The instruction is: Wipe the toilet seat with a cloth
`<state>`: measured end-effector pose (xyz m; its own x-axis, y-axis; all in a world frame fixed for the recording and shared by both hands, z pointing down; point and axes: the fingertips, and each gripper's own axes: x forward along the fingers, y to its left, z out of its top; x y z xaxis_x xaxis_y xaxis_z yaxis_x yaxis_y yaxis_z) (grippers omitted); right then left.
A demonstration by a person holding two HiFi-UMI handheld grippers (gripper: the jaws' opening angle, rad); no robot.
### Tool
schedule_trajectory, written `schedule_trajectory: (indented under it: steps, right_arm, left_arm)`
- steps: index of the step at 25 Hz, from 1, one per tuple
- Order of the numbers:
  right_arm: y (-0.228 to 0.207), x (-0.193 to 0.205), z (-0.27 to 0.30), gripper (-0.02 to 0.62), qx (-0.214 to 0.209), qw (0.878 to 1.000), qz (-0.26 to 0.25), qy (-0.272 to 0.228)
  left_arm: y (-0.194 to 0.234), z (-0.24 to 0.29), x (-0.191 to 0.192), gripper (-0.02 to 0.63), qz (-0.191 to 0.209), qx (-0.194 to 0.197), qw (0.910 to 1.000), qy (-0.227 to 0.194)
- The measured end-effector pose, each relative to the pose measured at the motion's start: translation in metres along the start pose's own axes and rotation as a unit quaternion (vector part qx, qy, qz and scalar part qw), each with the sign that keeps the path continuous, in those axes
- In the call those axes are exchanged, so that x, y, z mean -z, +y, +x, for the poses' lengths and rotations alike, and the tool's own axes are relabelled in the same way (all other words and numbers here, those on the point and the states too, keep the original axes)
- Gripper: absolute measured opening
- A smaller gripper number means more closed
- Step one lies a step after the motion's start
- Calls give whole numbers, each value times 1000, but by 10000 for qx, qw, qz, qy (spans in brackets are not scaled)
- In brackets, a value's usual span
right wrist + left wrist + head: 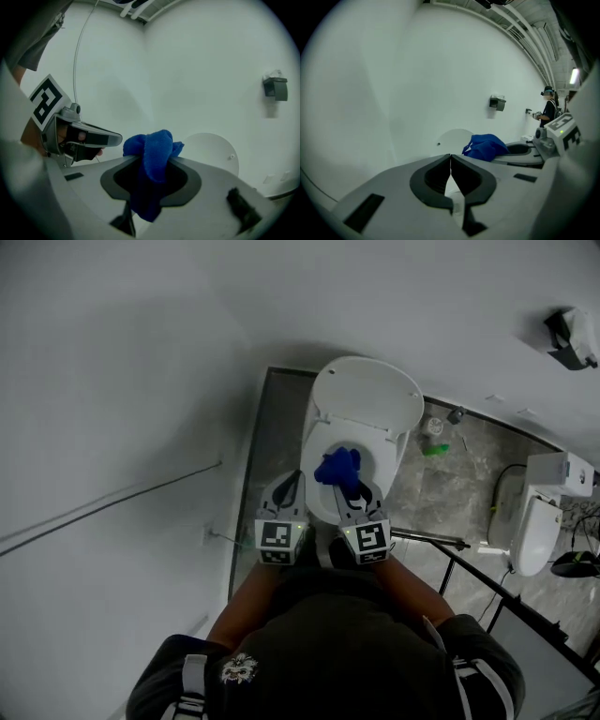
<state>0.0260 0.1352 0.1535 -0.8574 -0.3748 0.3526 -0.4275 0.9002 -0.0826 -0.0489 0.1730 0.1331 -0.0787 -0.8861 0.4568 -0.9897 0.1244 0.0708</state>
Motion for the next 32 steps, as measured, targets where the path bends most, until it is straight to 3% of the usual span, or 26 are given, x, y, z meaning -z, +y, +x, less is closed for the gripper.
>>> schedule_trajectory:
  steps: [6,16,23,32]
  right_arm:
    - [-26,27,21,110,574,9977,149,329]
    - [-64,106,70,110,1029,9896,372,930]
    - [-97,184,113,110,1399,9809,665,1173]
    - [-128,277,158,110,1544,9739,626,1538]
  left_arm:
    - [5,44,18,11,-87,556,9979,332]
    - [4,129,120,11,-80,969,9863,1335]
    - [-2,190,172,11,-96,1169,9825,1450]
    - [7,233,243,11,71,1266,9797,1554]
